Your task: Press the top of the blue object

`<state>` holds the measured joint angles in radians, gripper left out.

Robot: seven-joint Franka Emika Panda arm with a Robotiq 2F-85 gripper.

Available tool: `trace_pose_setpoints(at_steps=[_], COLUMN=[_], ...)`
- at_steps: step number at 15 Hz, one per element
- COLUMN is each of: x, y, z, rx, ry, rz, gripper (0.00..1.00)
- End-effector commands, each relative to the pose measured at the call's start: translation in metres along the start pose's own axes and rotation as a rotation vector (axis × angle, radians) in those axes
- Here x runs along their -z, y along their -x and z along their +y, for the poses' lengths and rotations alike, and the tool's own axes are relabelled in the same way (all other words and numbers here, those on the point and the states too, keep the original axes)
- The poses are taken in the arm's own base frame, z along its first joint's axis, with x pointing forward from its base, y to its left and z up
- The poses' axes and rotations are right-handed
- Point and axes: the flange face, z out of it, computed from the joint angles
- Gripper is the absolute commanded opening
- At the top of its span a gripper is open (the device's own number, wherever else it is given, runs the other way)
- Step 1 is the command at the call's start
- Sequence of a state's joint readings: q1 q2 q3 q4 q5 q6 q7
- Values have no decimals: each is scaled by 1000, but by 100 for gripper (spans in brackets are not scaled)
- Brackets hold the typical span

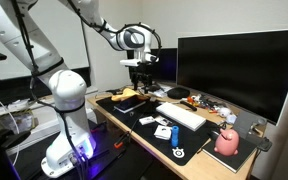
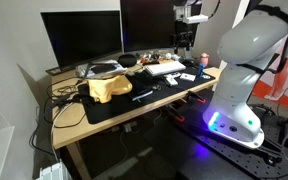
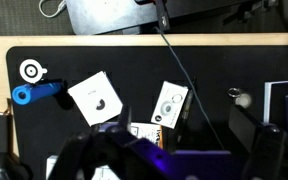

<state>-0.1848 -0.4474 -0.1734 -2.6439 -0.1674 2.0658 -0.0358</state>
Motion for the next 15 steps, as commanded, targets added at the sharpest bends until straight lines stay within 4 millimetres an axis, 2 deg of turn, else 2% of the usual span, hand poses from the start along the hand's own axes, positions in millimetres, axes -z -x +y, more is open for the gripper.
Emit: trace_pose_setpoints(at_steps=[1, 5, 6, 15], x=[-8, -14, -9, -12], y=[-3, -6, -7, -8], z=[22, 38, 32, 36], rx=[7, 22, 1, 4], ry=[31, 55, 40, 46], rz=[60, 105, 85, 90], gripper=[100, 100, 100, 100])
